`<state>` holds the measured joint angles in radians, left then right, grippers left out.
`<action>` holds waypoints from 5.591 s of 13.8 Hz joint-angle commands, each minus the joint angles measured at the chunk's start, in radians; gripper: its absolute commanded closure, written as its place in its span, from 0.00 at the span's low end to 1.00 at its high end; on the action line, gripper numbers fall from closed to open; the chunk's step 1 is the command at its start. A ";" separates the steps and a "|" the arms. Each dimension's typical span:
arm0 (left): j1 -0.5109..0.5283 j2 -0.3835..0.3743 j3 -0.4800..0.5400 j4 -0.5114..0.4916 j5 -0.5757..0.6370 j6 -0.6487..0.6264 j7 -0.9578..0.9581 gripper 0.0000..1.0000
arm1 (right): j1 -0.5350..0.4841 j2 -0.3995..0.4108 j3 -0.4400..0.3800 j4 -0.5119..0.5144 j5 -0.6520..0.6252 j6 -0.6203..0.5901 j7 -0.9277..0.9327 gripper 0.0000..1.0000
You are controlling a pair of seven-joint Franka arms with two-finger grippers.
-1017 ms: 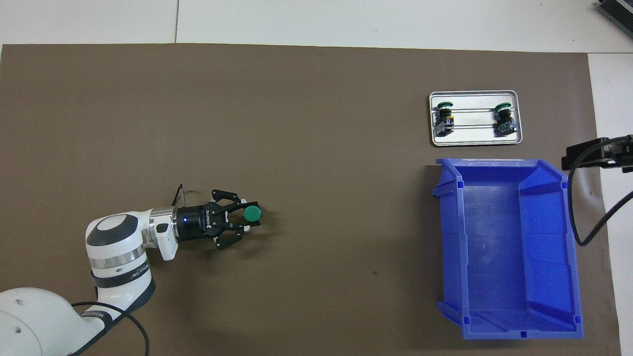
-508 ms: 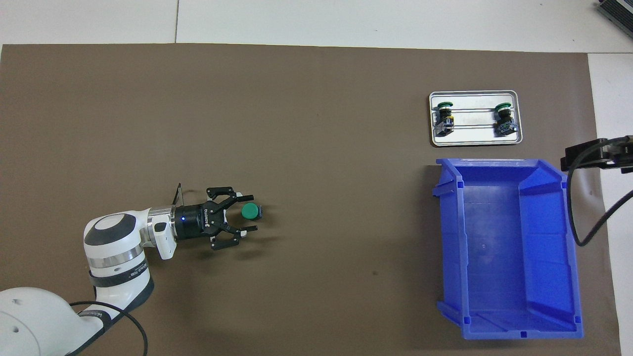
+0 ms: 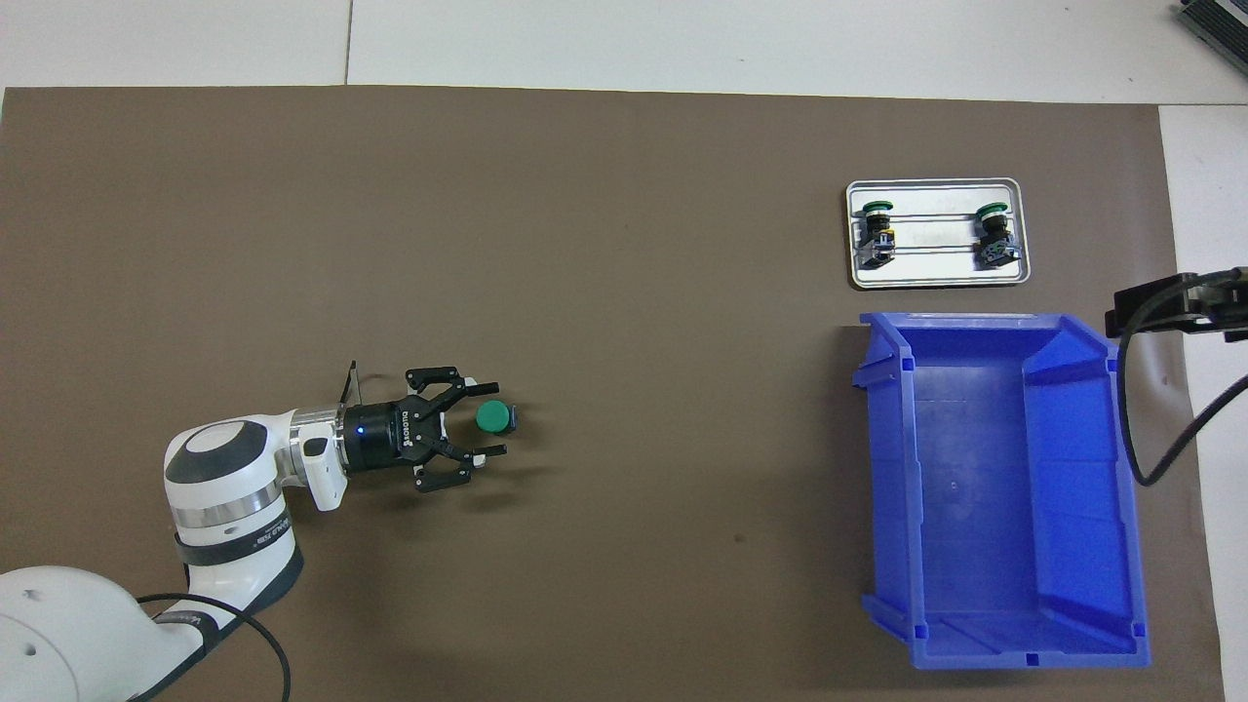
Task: Place and press button with both arms
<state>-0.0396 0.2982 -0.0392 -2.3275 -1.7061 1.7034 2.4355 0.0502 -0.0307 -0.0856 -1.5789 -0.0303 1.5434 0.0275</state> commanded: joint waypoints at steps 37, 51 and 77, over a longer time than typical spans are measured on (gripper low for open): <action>-0.365 -0.426 -0.053 0.238 1.568 0.237 -2.836 0.87 | -0.013 -0.029 0.006 -0.036 0.000 0.018 -0.018 0.00; -0.382 -0.323 -0.053 0.137 1.568 0.561 -2.839 0.88 | -0.013 -0.031 0.006 -0.038 0.000 0.018 -0.018 0.00; -0.401 -0.243 -0.045 0.150 1.574 0.618 -2.821 0.79 | -0.013 -0.034 0.006 -0.044 0.000 0.018 -0.018 0.00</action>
<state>-0.4286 0.0088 -0.1009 -2.2593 -0.1432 2.3881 -0.3884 0.0473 -0.0340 -0.0857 -1.5863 -0.0303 1.5434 0.0275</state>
